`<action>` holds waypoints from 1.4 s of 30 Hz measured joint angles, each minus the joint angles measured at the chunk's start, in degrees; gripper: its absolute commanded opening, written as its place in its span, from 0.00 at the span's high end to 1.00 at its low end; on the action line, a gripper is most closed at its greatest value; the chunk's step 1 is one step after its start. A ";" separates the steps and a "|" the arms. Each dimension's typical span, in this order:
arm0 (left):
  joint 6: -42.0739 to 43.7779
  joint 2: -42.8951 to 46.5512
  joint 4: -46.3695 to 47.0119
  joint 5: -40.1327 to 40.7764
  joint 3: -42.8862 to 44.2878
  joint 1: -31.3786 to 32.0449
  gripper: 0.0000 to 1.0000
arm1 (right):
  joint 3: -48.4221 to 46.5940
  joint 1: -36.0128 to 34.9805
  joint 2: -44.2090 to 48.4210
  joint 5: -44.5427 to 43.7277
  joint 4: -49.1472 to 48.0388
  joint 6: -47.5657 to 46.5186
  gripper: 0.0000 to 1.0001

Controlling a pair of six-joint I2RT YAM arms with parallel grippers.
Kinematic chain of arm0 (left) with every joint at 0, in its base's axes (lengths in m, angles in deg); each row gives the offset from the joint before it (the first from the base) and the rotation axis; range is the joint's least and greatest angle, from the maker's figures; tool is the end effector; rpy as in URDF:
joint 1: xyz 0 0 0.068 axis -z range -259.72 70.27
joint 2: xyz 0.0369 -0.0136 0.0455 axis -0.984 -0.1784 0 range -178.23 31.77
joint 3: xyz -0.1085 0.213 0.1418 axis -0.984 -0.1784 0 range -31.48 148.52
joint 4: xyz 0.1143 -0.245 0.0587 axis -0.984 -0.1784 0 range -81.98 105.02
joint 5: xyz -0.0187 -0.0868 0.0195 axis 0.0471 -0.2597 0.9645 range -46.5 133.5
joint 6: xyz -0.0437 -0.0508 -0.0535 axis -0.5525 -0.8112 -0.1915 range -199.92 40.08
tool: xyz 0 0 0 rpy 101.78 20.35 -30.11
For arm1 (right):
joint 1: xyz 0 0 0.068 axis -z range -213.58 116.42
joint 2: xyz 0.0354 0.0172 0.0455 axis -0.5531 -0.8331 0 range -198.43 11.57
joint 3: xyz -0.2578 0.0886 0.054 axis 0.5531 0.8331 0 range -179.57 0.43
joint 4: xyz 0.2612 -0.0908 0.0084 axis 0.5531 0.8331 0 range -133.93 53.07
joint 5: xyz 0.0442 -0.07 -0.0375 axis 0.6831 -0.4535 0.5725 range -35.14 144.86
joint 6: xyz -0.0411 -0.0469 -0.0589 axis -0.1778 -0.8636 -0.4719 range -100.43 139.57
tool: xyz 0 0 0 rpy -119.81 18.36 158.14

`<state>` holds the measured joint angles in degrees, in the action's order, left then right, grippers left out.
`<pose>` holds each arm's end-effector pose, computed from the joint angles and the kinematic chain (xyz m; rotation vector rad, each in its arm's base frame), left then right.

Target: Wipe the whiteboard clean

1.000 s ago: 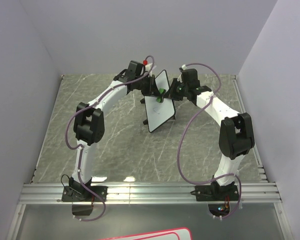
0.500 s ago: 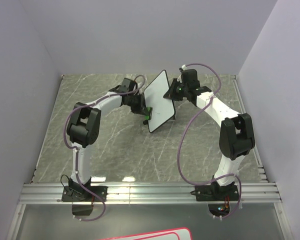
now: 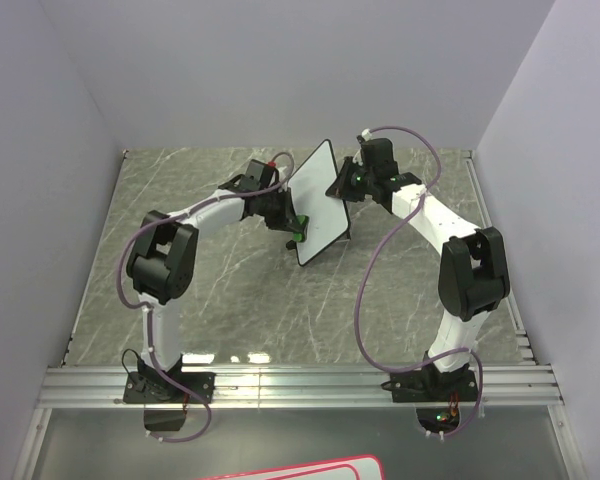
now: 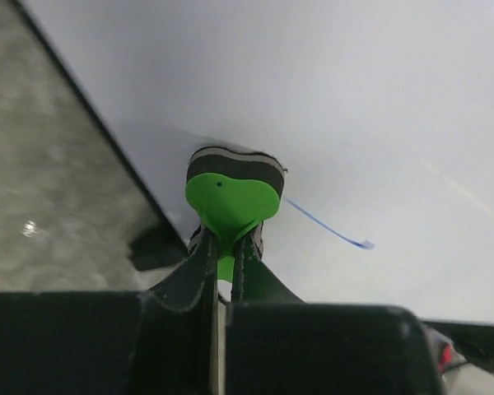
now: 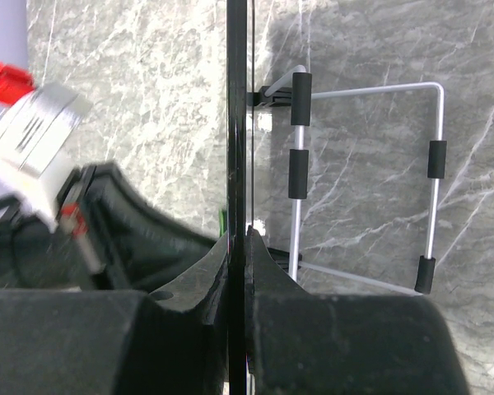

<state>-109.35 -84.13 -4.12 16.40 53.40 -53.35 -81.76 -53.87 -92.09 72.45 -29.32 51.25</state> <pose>0.4173 -0.2454 0.1641 0.1557 2.5743 -0.9828 0.4296 0.1833 0.2493 0.0482 2.2959 0.8285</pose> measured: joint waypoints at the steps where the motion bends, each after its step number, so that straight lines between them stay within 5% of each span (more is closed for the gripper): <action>1: -0.35 0.59 -0.50 -0.72 0.00 0.46 1.00 | 0.00 0.00 0.00 -0.04 0.02 0.04 1.00; 11: -4.70 8.24 0.98 -13.42 0.55 8.39 1.00 | 0.98 0.00 0.24 0.42 -1.14 0.63 1.00; 20: -3.74 10.78 -1.66 -14.08 -0.22 9.01 1.00 | 3.15 -1.36 0.59 2.60 -3.34 2.29 1.00; 25: -2.01 17.03 -6.21 -6.84 -3.43 4.00 1.00 | 3.17 -4.90 0.35 2.56 -3.08 5.01 1.00; 31: -0.11 24.76 -11.85 8.50 -6.95 -10.38 1.00 | 3.21 -6.88 0.24 2.97 -2.84 6.84 0.99; 35: 0.96 26.82 -14.21 14.60 -10.27 -16.17 1.00 | 3.89 -6.78 0.26 2.93 -3.26 8.09 0.69; 36: 1.25 27.06 -14.86 15.56 -11.50 -17.49 1.00 | 4.00 -6.80 0.26 2.84 -2.82 8.48 0.51; 39: 1.31 27.28 -16.17 18.62 -14.64 -20.39 1.00 | 4.31 -6.84 0.26 2.40 -1.90 9.40 0.17; 42: 1.31 27.21 -17.46 22.05 -16.68 -21.88 0.99 | 4.31 -6.86 0.26 1.75 -1.49 9.38 0.04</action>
<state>-108.04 -56.92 -21.58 38.46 36.72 -75.23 -77.46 -60.74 -91.82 74.19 -30.81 60.62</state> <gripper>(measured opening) 0.051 0.912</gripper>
